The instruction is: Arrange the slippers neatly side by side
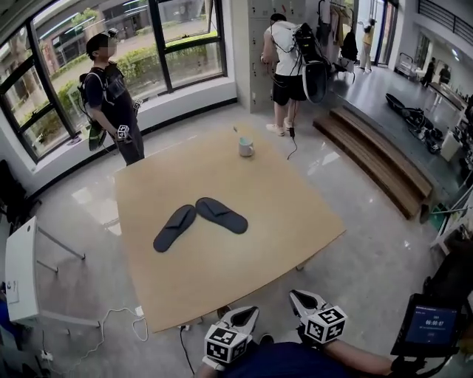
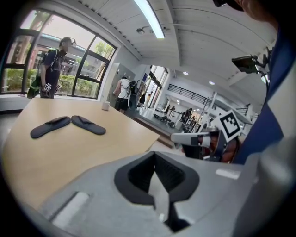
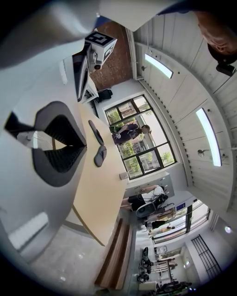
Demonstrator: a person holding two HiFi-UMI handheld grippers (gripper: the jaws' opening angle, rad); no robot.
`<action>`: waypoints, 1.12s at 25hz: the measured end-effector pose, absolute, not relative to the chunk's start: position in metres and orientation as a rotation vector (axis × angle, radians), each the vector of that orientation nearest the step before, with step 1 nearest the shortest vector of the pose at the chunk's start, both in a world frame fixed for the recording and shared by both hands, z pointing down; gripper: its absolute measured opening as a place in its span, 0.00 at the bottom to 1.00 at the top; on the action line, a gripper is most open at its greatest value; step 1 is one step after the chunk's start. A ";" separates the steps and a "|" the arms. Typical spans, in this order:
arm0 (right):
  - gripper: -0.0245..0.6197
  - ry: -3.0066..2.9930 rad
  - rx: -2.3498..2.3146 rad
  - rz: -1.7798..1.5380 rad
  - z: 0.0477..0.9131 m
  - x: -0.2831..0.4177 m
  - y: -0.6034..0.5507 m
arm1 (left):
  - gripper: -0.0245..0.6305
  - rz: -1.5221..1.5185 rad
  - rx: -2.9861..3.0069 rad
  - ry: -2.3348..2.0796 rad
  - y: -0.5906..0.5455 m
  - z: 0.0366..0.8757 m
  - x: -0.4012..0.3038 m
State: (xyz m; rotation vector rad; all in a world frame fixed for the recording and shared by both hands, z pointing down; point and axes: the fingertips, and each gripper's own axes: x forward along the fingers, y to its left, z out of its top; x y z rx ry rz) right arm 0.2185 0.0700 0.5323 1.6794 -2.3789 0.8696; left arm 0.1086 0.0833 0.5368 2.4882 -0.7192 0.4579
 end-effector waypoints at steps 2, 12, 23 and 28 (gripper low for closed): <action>0.05 -2.374 1.703 0.870 0.530 0.221 0.051 | 0.04 0.448 2.498 -0.714 0.065 0.535 0.109; 0.05 -2.377 1.680 0.868 0.525 0.186 -0.037 | 0.04 0.413 2.477 -0.742 -0.024 0.513 0.075; 0.05 -2.300 1.681 0.815 0.515 0.166 -0.111 | 0.04 0.386 2.433 -0.809 -0.092 0.510 0.016; 0.05 -2.283 1.605 0.644 0.514 0.158 -0.147 | 0.04 0.397 2.403 -0.864 -0.124 0.525 -0.026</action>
